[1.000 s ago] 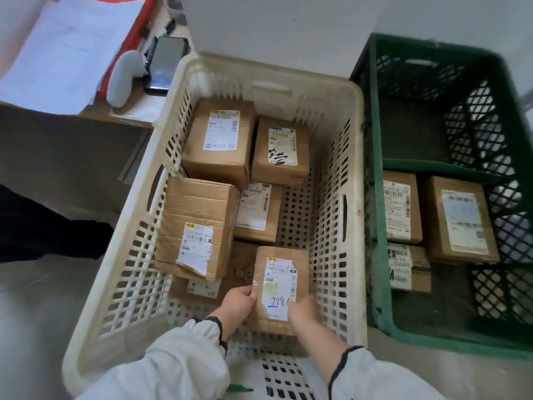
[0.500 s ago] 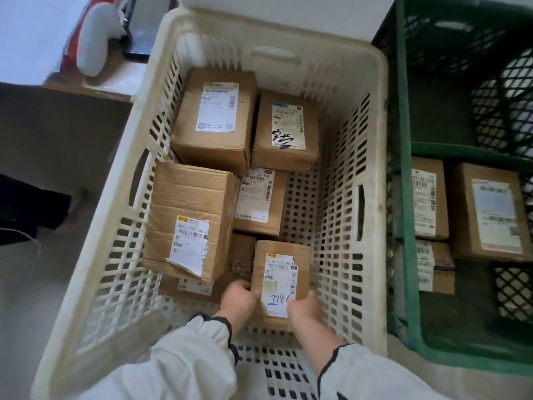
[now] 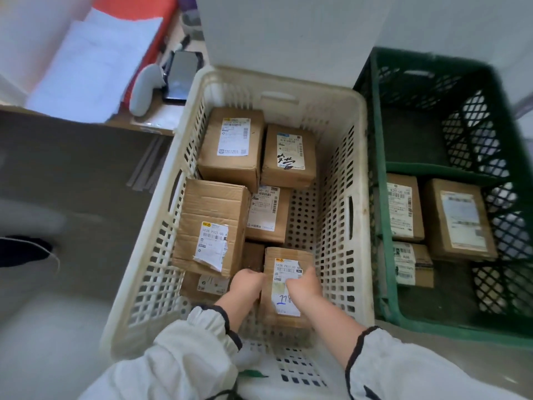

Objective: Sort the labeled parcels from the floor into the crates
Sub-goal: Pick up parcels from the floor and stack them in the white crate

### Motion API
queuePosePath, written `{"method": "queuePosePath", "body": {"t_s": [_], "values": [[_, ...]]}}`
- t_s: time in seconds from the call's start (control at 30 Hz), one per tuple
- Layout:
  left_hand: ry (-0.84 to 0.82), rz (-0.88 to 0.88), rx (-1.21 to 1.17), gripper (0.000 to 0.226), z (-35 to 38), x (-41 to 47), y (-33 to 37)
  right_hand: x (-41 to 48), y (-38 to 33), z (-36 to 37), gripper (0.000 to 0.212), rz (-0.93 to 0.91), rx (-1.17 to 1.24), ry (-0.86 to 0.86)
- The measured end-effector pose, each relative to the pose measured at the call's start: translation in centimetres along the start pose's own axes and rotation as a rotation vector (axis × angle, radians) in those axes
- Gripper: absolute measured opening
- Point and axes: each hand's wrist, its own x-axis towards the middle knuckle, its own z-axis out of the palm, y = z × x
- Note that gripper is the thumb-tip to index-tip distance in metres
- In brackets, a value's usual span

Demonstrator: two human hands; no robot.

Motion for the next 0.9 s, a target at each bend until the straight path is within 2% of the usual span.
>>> {"method": "queuePosePath", "body": {"t_s": [0.07, 0.17, 0.33, 0.43, 0.53, 0.67, 0.9], "values": [[-0.033, 0.052, -0.046, 0.015, -1.1, -3.3, 1.6, -2.5, -1.9, -2.1, 0.069, -0.088, 0.043, -0.074], [0.006, 0.253, -0.027, 0.026, -2.9, -7.8, 3.4, -6.5, -4.6, -5.6, 0.073, -0.258, 0.104, -0.123], [0.088, 0.559, -0.163, 0.017, -6.3, -17.0, 6.5, -13.5, -8.4, -11.2, 0.068, -0.535, 0.173, -0.149], [0.146, 0.666, -0.182, 0.017, -8.3, -22.0, 6.7, -17.6, -10.0, -13.3, 0.062, -0.74, 0.193, -0.183], [0.197, 0.709, -0.257, 0.018, -10.3, -25.5, 5.3, -21.3, -11.4, -14.1, 0.056, -0.91, 0.175, -0.255], [0.394, 0.714, -0.358, 0.019, -12.5, -29.2, 1.0, -25.6, -13.0, -13.1, 0.047, -1.089, 0.092, -0.386], [0.653, 0.653, -0.58, 0.018, -14.7, -34.8, -11.5, -33.8, -9.2, -6.4, 0.04, -1.188, -0.014, -0.626]]}}
